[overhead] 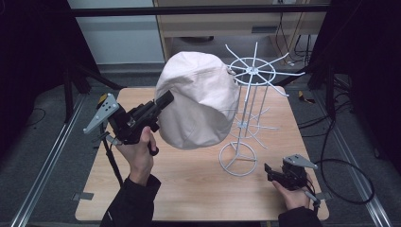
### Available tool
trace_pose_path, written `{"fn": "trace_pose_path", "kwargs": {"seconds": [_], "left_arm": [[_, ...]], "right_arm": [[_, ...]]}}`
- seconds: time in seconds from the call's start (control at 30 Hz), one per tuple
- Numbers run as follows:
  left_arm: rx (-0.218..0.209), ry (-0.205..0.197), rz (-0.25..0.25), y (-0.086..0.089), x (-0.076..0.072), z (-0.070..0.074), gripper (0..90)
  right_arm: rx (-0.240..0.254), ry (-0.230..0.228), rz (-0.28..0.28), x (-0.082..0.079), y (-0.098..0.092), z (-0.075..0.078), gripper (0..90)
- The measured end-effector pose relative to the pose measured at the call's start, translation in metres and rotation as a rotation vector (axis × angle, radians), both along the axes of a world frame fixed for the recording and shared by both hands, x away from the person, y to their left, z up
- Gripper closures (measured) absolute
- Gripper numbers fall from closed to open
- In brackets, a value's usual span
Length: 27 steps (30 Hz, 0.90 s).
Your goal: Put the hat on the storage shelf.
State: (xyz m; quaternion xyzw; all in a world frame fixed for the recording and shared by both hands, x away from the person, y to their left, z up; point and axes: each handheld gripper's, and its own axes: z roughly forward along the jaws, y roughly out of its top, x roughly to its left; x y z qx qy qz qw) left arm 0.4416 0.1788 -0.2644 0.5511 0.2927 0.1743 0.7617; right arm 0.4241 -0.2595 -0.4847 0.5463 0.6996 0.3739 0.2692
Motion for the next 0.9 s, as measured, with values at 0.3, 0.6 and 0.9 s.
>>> {"fn": "trace_pose_path", "kwargs": {"seconds": [0.3, 0.6, 0.9], "left_arm": [[0.095, 0.031, -0.003, -0.007, 0.004, -0.019, 86.8], [0.188, 0.052, -0.007, -0.016, 0.004, -0.032, 86.3], [0.244, 0.076, -0.014, -0.027, 0.006, -0.043, 85.4]], "right_arm": [[-0.005, -0.002, 0.001, 0.0, -0.001, 0.0, 24.6], [-0.003, 0.001, 0.0, 0.0, 0.0, 0.0, 24.5], [-0.004, 0.003, -0.001, 0.0, 0.0, 0.0, 24.5]]}}
